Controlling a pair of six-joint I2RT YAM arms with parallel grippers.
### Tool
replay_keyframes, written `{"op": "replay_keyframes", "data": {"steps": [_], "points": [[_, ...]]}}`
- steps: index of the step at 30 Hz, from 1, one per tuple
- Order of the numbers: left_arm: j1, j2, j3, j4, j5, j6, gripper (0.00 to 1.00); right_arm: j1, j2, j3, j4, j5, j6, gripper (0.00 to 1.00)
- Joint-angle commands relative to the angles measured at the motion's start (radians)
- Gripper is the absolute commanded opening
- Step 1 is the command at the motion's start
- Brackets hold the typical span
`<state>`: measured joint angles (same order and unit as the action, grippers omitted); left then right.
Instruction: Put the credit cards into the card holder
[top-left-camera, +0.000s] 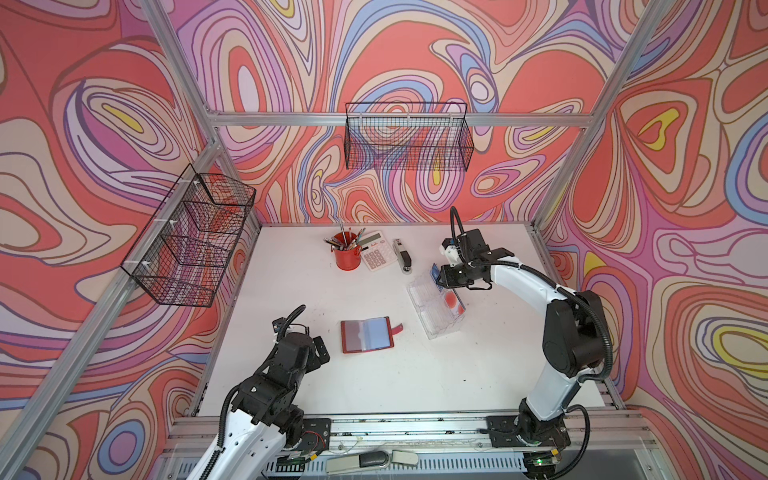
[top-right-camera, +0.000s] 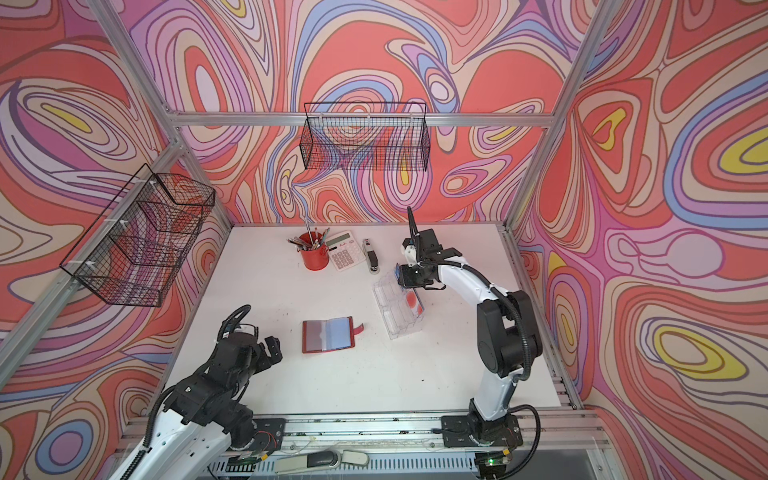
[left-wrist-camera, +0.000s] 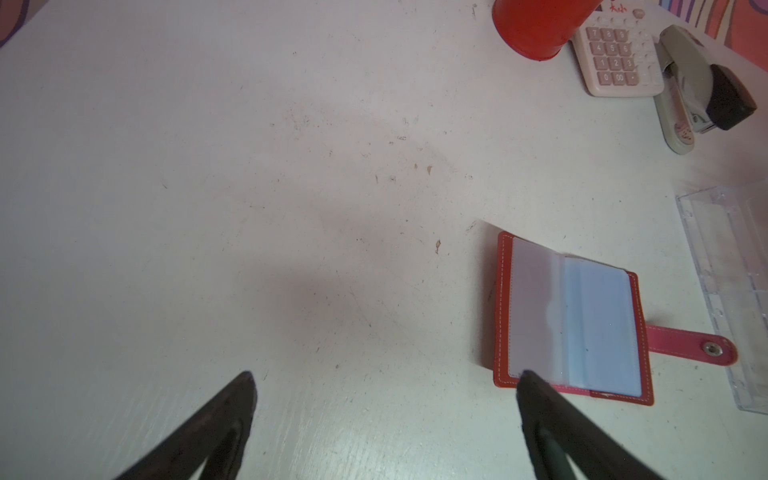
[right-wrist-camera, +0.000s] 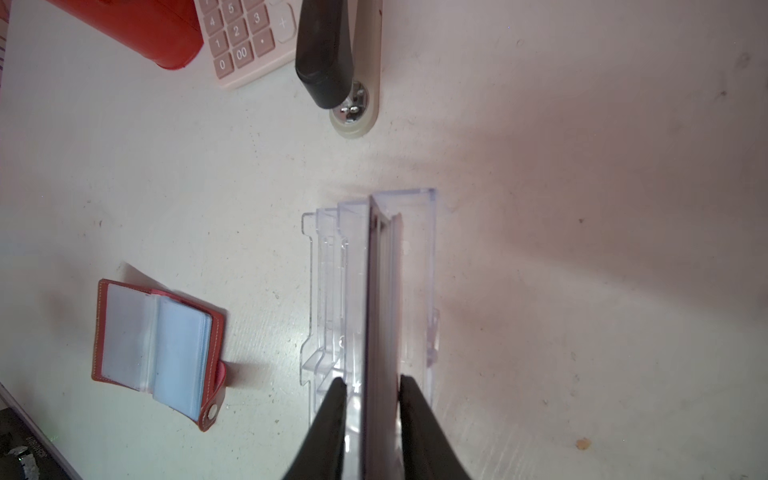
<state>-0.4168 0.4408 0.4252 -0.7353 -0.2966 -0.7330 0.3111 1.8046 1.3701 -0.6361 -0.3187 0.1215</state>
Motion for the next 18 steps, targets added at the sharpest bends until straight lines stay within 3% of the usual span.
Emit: {"op": "replay_keyframes", "data": {"steps": [1,8,18], "points": [[0.004,0.007,0.017,0.004,-0.022,-0.001,1.00,0.013,0.030,0.036,-0.001,0.013,0.000,0.26],[0.006,0.007,0.015,0.002,-0.022,-0.004,1.00,0.025,0.068,0.067,-0.006,0.024,0.003,0.27],[0.005,0.007,0.014,0.002,-0.022,-0.003,1.00,0.023,0.014,0.044,0.036,-0.115,0.001,0.27]]}}
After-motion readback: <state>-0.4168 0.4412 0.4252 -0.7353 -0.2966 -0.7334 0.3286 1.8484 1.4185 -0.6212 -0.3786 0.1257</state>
